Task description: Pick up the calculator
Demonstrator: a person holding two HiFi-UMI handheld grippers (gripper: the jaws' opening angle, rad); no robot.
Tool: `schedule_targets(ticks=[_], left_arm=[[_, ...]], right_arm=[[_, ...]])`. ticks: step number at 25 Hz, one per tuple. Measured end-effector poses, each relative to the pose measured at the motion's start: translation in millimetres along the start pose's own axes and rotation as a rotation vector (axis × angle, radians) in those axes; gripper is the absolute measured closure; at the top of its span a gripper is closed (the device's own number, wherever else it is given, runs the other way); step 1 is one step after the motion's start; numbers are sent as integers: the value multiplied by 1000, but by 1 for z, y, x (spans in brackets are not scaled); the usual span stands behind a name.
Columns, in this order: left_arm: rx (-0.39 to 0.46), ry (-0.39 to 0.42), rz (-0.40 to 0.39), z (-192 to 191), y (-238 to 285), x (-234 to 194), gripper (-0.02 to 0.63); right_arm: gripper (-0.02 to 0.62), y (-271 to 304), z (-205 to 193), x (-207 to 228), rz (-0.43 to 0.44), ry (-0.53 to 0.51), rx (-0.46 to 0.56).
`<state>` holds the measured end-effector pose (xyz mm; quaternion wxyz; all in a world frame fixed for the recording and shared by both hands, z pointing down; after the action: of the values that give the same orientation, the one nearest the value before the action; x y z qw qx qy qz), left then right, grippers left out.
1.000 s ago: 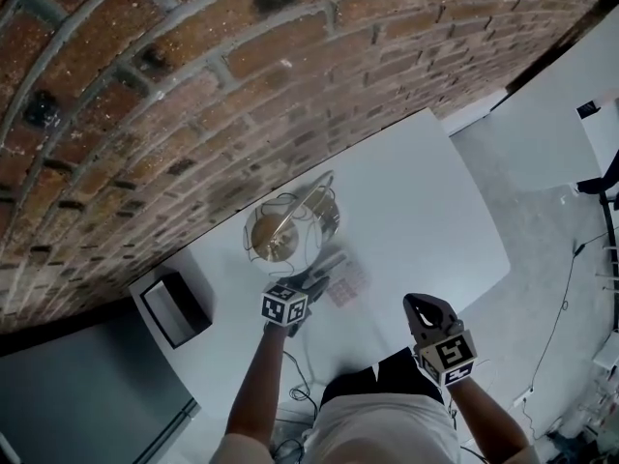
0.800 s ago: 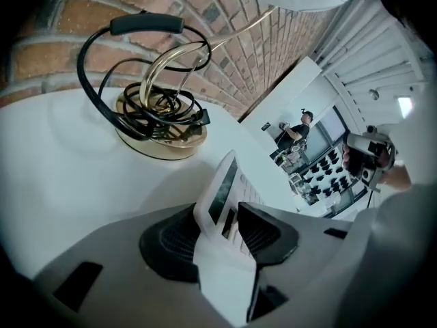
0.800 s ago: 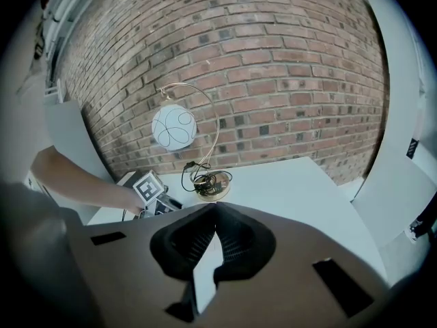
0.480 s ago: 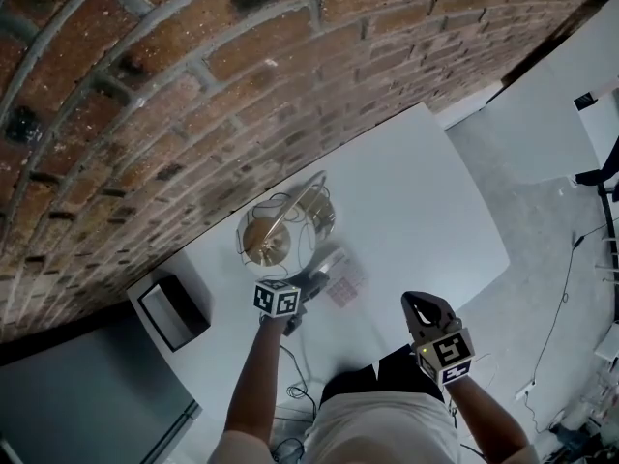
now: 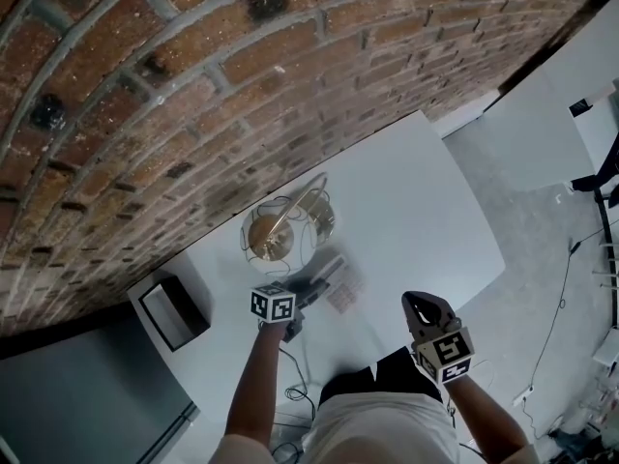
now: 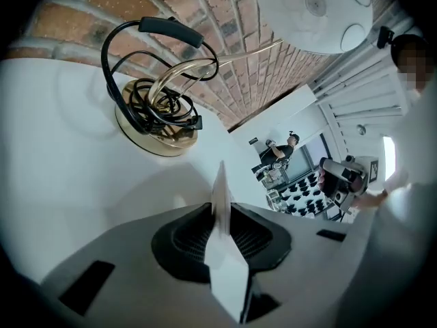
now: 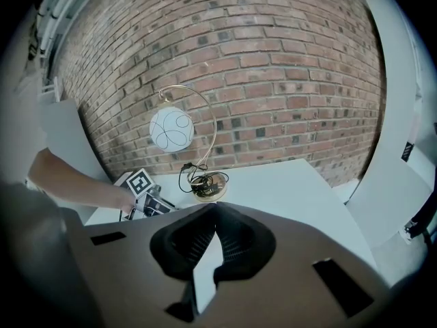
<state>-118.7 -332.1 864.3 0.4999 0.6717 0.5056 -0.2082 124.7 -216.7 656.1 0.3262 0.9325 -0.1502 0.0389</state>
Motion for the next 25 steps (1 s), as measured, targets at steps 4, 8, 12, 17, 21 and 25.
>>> schedule_targets(ticks=[4, 8, 12, 17, 21, 25], left_arm=[[40, -30, -2, -1, -8, 6, 511], [98, -43, 10, 2, -19, 16, 509], [139, -64, 11, -3, -35, 34, 509], [196, -80, 51, -8, -58, 62, 509], [257, -100, 66, -17, -79, 91, 509], [341, -127, 76, -27, -97, 123, 509]], right_arm=[[583, -6, 1, -4, 2, 5, 26], [583, -15, 7, -7, 0, -8, 28], [583, -26, 13, -15, 1, -36, 43], [583, -39, 18, -26, 28, -78, 68], [583, -54, 22, -35, 58, -109, 91], [583, -74, 31, -34, 75, -142, 143]])
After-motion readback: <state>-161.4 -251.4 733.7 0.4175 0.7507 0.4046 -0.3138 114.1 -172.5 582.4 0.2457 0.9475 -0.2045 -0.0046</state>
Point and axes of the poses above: the fingertips, and each gripper's own axes: y forward along the fingers, x to its right, z out of its top, the point moved 8 cm from there along -y, backward along the fingers, and after that the axes turned 3 degrees about x, right-handed, at the moved point
